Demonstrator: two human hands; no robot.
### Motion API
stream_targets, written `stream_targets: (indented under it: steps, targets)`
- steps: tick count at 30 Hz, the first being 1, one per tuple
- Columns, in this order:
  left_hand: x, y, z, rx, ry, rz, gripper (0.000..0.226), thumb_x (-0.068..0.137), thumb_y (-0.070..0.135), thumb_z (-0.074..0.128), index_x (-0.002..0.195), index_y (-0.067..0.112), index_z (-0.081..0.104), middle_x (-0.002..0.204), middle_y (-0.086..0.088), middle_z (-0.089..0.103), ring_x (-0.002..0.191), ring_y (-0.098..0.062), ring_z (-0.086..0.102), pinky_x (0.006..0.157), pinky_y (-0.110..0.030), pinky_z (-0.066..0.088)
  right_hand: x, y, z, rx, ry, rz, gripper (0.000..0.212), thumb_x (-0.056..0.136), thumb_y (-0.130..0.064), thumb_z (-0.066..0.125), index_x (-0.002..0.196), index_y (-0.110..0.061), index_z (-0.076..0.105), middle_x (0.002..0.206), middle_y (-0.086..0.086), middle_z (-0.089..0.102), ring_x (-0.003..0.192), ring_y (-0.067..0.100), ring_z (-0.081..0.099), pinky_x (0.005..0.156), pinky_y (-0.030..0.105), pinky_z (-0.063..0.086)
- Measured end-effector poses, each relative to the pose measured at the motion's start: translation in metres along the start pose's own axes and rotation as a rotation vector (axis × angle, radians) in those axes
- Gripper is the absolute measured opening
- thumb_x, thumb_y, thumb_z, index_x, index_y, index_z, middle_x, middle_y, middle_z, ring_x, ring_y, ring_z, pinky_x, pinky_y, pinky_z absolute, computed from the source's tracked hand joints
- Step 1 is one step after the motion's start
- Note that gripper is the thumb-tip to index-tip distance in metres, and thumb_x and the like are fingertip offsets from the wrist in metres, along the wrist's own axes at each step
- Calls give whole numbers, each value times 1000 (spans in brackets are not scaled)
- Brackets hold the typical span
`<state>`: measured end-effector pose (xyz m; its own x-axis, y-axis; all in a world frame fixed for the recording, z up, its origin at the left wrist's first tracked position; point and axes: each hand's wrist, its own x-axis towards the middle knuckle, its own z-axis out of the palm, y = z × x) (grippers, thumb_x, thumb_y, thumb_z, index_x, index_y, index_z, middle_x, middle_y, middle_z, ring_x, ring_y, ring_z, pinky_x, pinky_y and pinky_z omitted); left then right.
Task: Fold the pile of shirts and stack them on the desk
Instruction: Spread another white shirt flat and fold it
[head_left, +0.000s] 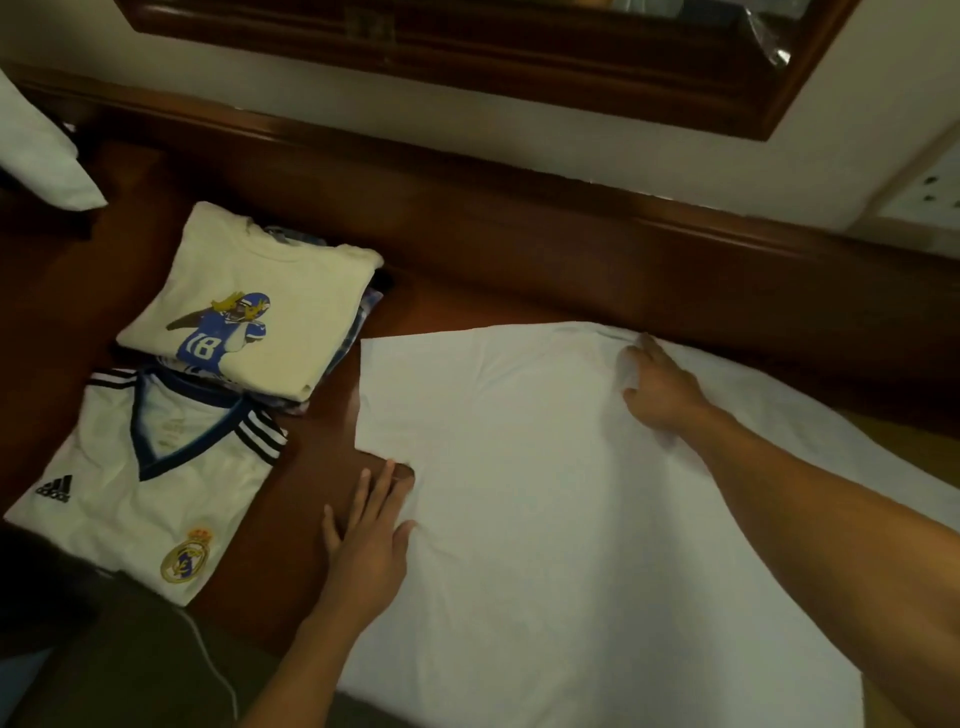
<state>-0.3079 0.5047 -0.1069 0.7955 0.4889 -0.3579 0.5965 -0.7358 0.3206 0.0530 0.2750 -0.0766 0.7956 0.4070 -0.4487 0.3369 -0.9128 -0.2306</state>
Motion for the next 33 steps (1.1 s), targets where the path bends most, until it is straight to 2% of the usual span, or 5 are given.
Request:
stream_targets:
  steps: [4,11,19,22,33]
  targets:
    - [4,6,3,-149,35,-40,59,106,25,43,157,44,21,162,33,-5,149,6,-17,118,-59,-12,-4,16,9,25,60,-142,62,102,-22,50,160,-21,27,169,-3,13,154,21,19,124,40,20]
    - [7,13,5,-187,90,-80,66,99,11,54,154,40,32,163,30,10,153,-1,-1,119,-61,-9,9,12,12,-134,24,-167,67,103,-30,42,162,-22,11,170,-2,-1,156,18,1,125,46,11]
    - [-32,14,17,-286,190,-149,58,101,30,59,154,30,35,164,9,27,151,-16,22,125,-48,17,-19,-20,30,-205,28,-359,61,103,-28,48,159,-26,25,169,-2,16,154,23,18,124,44,16]
    - [-60,6,20,-235,222,-261,56,98,38,62,150,27,45,159,6,35,144,-20,35,117,-43,35,-37,-49,36,-187,46,-462,53,105,-27,48,156,-30,34,166,-3,26,149,25,28,122,45,22]
    - [-126,-33,23,-254,324,-485,30,89,45,72,114,30,67,121,6,53,111,-15,45,88,-34,49,-60,-176,62,-235,-105,-769,40,104,-27,53,144,-33,53,151,-1,50,130,25,51,111,42,43]
